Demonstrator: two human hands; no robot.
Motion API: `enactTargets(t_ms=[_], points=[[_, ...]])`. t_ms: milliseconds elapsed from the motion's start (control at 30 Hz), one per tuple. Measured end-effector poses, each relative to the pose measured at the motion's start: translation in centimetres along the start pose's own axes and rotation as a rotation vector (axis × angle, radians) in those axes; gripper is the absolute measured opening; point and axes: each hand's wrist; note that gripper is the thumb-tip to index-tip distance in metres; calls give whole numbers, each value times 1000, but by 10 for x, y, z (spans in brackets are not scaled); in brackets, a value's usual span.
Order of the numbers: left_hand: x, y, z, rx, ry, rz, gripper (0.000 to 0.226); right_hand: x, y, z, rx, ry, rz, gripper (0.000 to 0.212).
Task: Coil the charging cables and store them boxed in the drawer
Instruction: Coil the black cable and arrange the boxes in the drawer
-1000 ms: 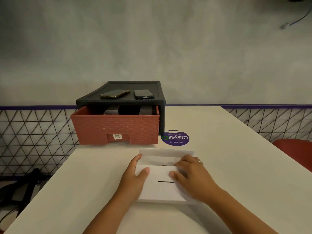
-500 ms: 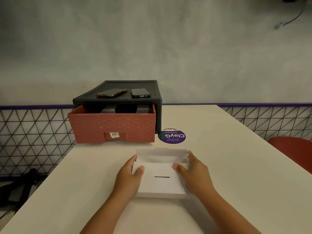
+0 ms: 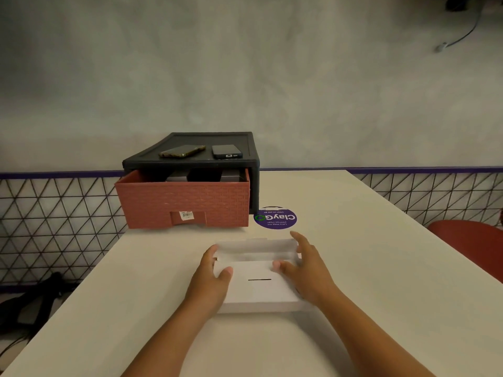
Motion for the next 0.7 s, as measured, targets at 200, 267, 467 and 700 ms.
enactTargets(t_ms=[200,267,467,700], points=[[4,-7,-2,-10,6,91,65,-3,-2,1,-49,-127,-113,56],[3,-9,-1,-31,38,115,52,-3,-3,2,-33,-209,-157,69],[2,-6,4,-101,92,201,33,4,-2,2,-1,-383,-117,59],[1,-3,3,-76,151,176,36,6,-3,4,11,-337,-146,59]])
Point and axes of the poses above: each hand's wrist, its own y-axis towards the middle knuckle, its own z-axis out of the palm, x = y × z, and after that the axes turned 12 degrees about -x, right-handed
